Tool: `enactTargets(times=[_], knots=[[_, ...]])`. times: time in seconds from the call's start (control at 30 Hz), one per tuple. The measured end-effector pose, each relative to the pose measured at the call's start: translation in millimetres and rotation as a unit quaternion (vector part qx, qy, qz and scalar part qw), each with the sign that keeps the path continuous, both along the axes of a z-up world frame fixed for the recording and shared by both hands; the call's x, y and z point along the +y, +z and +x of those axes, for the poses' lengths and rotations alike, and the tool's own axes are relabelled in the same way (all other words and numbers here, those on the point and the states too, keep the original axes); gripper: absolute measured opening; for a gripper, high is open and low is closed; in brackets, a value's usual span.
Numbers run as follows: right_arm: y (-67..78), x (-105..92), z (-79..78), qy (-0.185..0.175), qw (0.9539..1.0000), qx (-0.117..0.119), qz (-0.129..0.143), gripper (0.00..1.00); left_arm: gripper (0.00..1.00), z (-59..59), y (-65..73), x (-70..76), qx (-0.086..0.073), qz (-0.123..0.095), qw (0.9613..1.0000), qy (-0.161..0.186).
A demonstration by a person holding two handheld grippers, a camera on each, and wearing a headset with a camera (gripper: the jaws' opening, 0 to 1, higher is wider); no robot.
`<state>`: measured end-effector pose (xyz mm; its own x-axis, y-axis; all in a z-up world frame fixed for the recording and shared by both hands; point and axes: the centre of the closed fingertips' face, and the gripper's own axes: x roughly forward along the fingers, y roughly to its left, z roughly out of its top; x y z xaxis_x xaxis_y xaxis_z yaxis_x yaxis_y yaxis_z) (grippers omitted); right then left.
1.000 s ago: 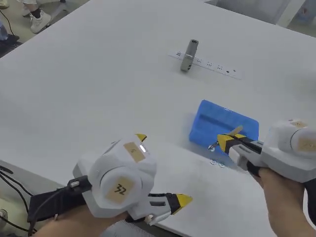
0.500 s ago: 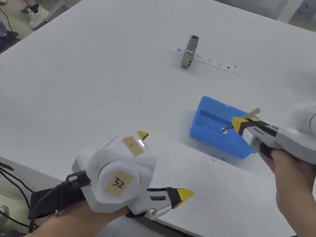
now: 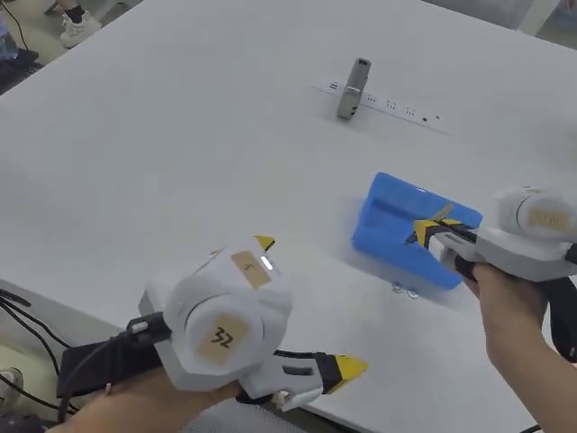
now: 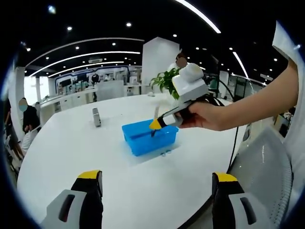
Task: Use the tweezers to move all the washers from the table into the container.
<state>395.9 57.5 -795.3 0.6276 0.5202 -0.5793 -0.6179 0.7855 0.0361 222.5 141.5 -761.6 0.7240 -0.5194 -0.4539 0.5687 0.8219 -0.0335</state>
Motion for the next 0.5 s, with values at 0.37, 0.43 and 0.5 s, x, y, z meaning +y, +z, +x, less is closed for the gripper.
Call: enactTargets(times=[0.37,0.43,0.5], knots=[[-7.4,2.0,-6.3,0.002,0.9999,0.010,-0.003,0.03,0.99,-1.6,-1.1,-0.9,0.002,0.003,1.0000,-0.003],[-8.5,1.0,-5.1,-0.005,0.9998,0.018,0.003,0.03,0.99,-1.7,-1.6,-0.8,0.003,0.004,1.0000,-0.002],[-9.4,2.1,-3.0,-0.007,0.9997,0.020,0.008,0.03,0.99,-1.9,-3.1,0.0,0.005,0.009,0.9999,-0.002]])
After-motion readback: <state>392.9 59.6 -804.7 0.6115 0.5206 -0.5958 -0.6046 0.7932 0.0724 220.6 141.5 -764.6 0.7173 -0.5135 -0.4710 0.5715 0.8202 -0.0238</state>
